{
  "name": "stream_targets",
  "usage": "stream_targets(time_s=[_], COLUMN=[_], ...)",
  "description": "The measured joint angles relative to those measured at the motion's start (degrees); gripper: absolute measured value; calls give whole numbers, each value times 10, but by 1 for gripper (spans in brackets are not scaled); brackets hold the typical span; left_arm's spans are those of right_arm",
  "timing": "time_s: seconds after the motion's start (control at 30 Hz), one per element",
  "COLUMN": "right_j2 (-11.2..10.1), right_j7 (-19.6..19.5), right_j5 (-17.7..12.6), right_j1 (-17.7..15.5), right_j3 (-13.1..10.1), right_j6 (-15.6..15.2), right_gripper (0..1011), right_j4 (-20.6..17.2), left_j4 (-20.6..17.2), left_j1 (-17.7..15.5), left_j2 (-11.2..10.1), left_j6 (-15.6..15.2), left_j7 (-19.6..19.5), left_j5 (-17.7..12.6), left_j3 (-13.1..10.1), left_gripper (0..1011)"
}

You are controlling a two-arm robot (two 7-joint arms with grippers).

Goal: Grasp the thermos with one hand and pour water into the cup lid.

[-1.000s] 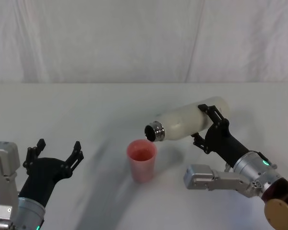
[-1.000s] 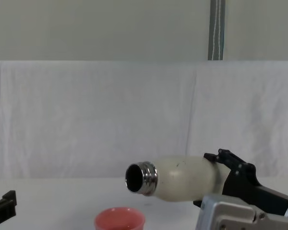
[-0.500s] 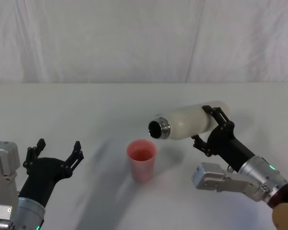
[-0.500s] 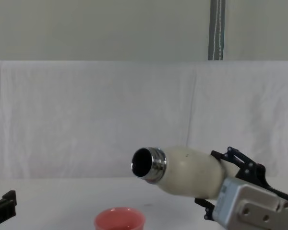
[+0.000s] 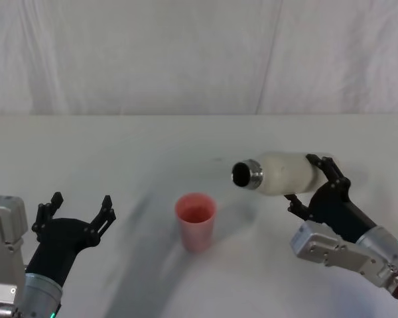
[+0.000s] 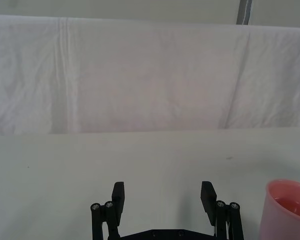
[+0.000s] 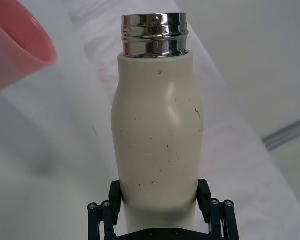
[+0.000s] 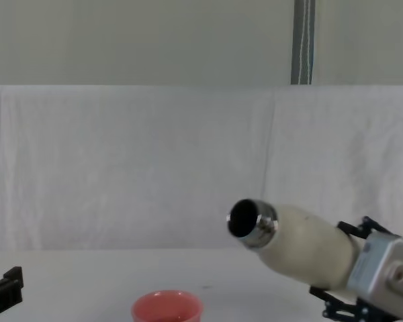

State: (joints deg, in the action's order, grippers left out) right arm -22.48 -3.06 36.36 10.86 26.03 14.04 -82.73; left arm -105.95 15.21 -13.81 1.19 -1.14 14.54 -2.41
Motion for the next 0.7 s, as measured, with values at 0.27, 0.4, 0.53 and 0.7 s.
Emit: stream_targets(time_s=[0.27, 0.4, 0.53, 0.7], right_j2=[14, 24, 32, 39], right_j7=[32, 49, 60, 69], right_j5=[-55, -83, -102, -119], right_j1=[-23, -30, -35, -39], right_j3=[-42, -60, -74, -85], right_j6=[-26, -35, -40, -42], right_gripper=[944, 944, 944, 944], right_j4=[-18, -26, -30, -32], left_j4=[0, 0, 0, 0], left_j1=[0, 0, 0, 0], left_j2=[0, 0, 0, 0], left_j6=[0, 0, 0, 0], left_j7=[0, 0, 0, 0], left_j5=[0, 0, 0, 0], left_j3=[0, 0, 0, 0], left_gripper=[1001, 1001, 1001, 1001])
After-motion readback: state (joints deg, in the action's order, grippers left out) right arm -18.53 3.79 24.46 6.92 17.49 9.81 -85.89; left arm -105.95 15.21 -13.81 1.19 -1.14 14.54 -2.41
